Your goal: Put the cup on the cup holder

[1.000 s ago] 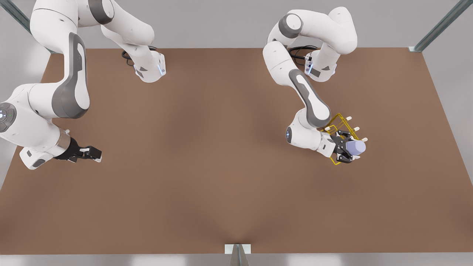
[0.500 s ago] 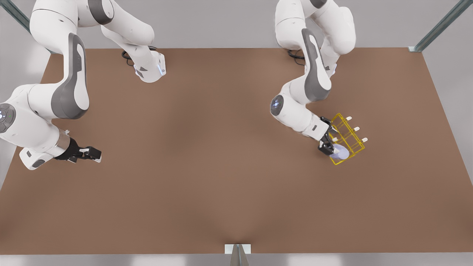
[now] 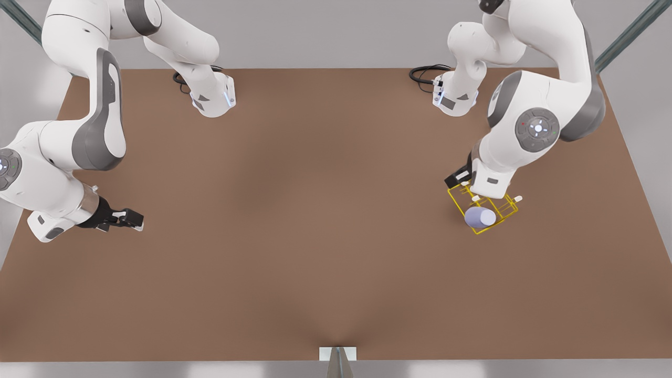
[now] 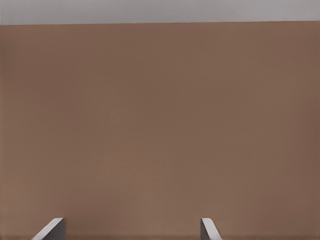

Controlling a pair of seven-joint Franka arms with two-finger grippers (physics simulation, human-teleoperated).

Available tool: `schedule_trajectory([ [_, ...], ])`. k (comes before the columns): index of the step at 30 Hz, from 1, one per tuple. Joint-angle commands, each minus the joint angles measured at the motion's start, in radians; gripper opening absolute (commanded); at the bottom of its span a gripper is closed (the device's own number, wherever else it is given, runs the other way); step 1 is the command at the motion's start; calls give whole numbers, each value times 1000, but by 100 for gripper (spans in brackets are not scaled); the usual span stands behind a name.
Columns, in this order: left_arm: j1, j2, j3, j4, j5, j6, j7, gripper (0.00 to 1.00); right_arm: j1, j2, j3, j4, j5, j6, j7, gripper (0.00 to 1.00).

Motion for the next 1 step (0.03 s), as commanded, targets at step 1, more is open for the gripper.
schedule_trajectory([
  [1,0,7,-1,13,13,-56,893,100,0,-1,0,1,11,0,-5,100],
])
